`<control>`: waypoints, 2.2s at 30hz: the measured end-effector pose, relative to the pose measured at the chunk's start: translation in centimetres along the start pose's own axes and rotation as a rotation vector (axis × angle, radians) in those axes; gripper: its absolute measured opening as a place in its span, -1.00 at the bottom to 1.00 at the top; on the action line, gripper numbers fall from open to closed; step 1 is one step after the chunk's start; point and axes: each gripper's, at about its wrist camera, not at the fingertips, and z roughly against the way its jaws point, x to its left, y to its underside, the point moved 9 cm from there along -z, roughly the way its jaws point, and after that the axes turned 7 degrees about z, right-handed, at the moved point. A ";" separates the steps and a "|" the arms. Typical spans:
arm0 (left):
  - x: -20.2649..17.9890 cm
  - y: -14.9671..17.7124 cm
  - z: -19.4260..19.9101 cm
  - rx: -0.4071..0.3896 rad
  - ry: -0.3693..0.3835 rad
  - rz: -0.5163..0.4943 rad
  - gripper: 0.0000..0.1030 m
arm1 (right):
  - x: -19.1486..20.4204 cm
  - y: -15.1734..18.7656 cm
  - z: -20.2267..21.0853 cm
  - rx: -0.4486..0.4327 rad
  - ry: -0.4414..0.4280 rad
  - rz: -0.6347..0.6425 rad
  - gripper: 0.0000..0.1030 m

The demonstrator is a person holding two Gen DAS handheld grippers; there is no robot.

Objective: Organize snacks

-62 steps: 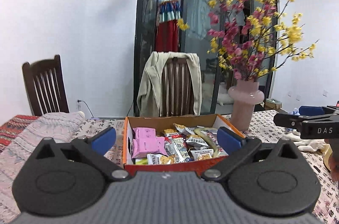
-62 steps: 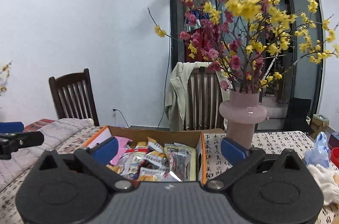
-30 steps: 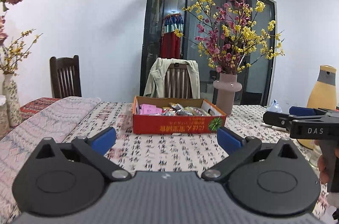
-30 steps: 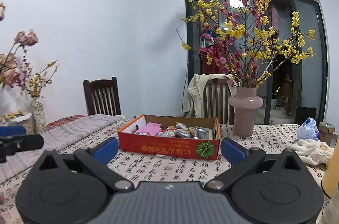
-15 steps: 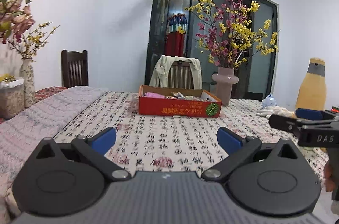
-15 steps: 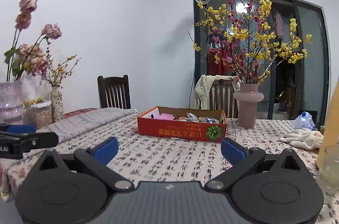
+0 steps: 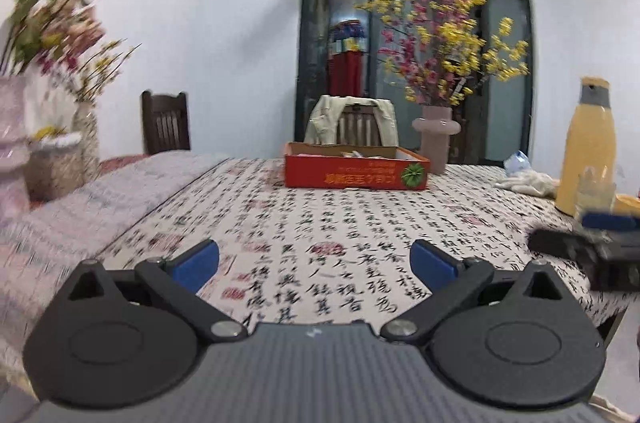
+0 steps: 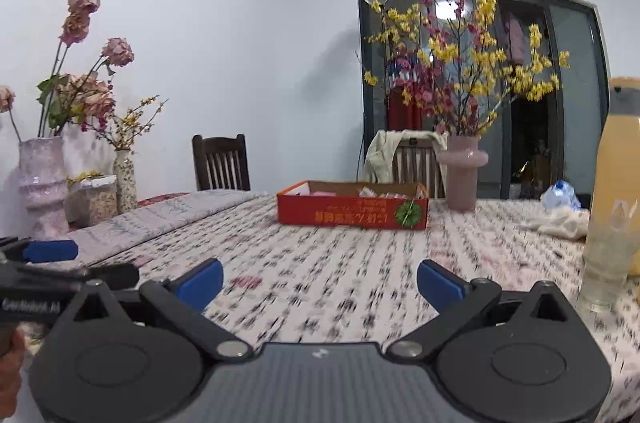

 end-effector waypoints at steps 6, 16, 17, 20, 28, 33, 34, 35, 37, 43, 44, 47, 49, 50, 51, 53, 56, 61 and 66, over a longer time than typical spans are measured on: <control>0.2 0.2 -0.3 0.021 -0.011 0.005 1.00 | 0.5 2.3 0.7 0.066 -0.020 -0.022 1.00; -0.1 0.2 -0.5 0.029 -0.010 -0.023 1.00 | -0.1 2.0 0.5 0.063 0.018 -0.020 1.00; -0.2 0.2 -0.5 0.028 -0.009 -0.025 1.00 | -0.1 1.9 0.4 0.063 0.020 -0.018 1.00; -0.2 0.2 -0.5 0.028 -0.009 -0.027 1.00 | -0.2 1.8 0.4 0.065 0.031 -0.018 1.00; -0.3 0.3 -0.6 0.033 -0.007 -0.030 1.00 | -0.3 1.8 0.3 0.064 0.036 -0.024 1.00; -0.3 0.3 -0.6 0.033 -0.007 -0.030 1.00 | -0.4 1.8 0.3 0.061 0.037 -0.029 1.00; -0.3 0.3 -0.6 0.032 -0.007 -0.031 1.00 | -0.4 1.8 0.3 0.060 0.036 -0.029 1.00; -0.2 0.2 -0.6 0.032 -0.007 -0.031 1.00 | -0.4 1.8 0.3 0.059 0.036 -0.029 1.00; -0.3 0.2 -0.6 0.030 -0.007 -0.032 1.00 | -0.5 1.8 0.3 0.058 0.036 -0.029 1.00; -0.3 0.2 -0.6 0.030 -0.007 -0.032 1.00 | -0.4 1.7 0.3 0.059 0.036 -0.030 1.00; -0.3 0.2 -0.6 0.031 -0.007 -0.032 1.00 | -0.4 1.7 0.3 0.058 0.035 -0.030 1.00; -0.3 0.2 -0.6 0.031 -0.008 -0.032 1.00 | -0.4 1.7 0.3 0.059 0.033 -0.033 1.00; -0.4 0.2 -0.6 0.031 -0.008 -0.032 1.00 | -0.4 1.7 0.3 0.059 0.035 -0.035 1.00; -0.3 0.2 -0.6 0.031 -0.008 -0.032 1.00 | -0.4 1.7 0.3 0.059 0.036 -0.036 1.00; -0.3 0.2 -0.6 0.031 -0.008 -0.032 1.00 | -0.4 1.7 0.3 0.059 0.036 -0.036 1.00; -0.4 0.2 -0.6 0.031 -0.008 -0.032 1.00 | -0.4 1.7 0.3 0.057 0.033 -0.036 1.00; -0.4 0.3 -0.6 0.031 -0.008 -0.032 1.00 | -0.3 1.7 0.3 0.056 0.028 -0.036 1.00; -0.4 0.2 -0.6 0.032 -0.008 -0.032 1.00 | -0.3 1.7 0.2 0.058 0.027 -0.037 1.00; -0.4 0.6 -0.6 0.036 -0.006 -0.033 1.00 | -0.3 1.8 0.3 0.057 0.031 -0.034 1.00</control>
